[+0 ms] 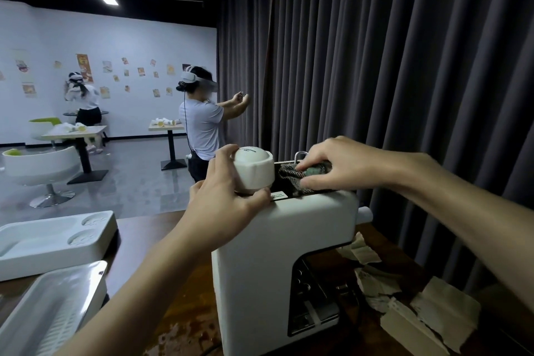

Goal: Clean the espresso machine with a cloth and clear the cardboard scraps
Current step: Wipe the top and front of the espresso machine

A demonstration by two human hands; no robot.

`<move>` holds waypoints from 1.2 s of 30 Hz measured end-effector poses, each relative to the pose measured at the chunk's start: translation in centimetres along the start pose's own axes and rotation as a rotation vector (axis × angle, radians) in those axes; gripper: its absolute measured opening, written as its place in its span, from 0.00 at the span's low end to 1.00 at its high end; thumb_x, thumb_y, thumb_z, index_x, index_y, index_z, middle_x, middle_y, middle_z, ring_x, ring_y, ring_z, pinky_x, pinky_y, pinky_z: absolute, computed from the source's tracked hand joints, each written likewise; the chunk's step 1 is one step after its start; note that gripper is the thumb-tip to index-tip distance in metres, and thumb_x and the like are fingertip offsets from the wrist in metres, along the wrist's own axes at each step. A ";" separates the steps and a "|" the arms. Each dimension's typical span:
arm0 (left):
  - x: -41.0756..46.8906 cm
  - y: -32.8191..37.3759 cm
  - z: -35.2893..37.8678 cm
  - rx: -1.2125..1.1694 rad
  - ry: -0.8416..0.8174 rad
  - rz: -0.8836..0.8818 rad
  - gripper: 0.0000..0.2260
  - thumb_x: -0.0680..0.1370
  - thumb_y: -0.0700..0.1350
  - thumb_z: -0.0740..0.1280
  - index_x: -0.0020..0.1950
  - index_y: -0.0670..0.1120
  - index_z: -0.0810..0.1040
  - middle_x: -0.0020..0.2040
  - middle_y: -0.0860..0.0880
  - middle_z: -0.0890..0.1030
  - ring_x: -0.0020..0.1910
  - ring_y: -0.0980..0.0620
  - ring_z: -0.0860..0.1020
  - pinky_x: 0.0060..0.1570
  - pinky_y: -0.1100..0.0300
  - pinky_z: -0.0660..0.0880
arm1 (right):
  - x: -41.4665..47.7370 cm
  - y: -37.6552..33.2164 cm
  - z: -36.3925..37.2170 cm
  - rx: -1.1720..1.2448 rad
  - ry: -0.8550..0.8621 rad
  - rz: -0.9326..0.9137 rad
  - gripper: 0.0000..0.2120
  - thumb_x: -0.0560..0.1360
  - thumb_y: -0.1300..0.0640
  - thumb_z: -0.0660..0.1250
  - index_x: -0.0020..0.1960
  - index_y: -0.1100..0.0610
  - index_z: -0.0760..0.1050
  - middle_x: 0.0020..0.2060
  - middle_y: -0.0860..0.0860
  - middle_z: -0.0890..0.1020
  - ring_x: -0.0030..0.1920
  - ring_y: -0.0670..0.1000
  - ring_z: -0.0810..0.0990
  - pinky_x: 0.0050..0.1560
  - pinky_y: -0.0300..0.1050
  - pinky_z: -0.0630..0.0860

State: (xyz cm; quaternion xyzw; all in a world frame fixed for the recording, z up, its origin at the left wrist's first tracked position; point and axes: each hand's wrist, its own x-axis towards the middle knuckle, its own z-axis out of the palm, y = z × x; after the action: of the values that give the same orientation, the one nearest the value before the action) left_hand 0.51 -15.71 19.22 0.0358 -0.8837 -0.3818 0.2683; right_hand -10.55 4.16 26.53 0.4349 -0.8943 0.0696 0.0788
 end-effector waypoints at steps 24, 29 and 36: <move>0.2 -1.5 -0.1 -0.049 -0.032 0.048 0.31 0.64 0.69 0.63 0.64 0.73 0.54 0.61 0.54 0.74 0.59 0.48 0.75 0.68 0.40 0.68 | 6.0 -0.1 2.3 -0.065 0.082 0.050 0.17 0.78 0.39 0.61 0.64 0.40 0.76 0.57 0.42 0.78 0.64 0.48 0.69 0.64 0.52 0.58; 0.0 -1.4 -0.2 -0.040 -0.035 0.041 0.34 0.64 0.69 0.62 0.69 0.68 0.55 0.63 0.53 0.74 0.60 0.48 0.75 0.69 0.40 0.67 | 2.9 -0.6 1.9 -0.031 0.044 -0.003 0.20 0.77 0.40 0.61 0.67 0.42 0.74 0.62 0.42 0.74 0.66 0.46 0.69 0.68 0.55 0.57; -0.5 -1.6 -0.9 -0.042 -0.103 0.087 0.37 0.65 0.71 0.65 0.70 0.74 0.51 0.70 0.57 0.69 0.69 0.50 0.71 0.72 0.41 0.64 | -1.9 -1.0 2.0 0.003 0.097 -0.088 0.21 0.77 0.38 0.61 0.67 0.42 0.73 0.63 0.39 0.73 0.65 0.41 0.67 0.70 0.50 0.57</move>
State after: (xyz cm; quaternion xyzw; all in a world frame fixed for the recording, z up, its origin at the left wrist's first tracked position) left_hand 1.16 -17.29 18.45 -0.0279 -0.8888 -0.3899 0.2394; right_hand -8.82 4.61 24.23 0.4701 -0.8693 0.0886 0.1245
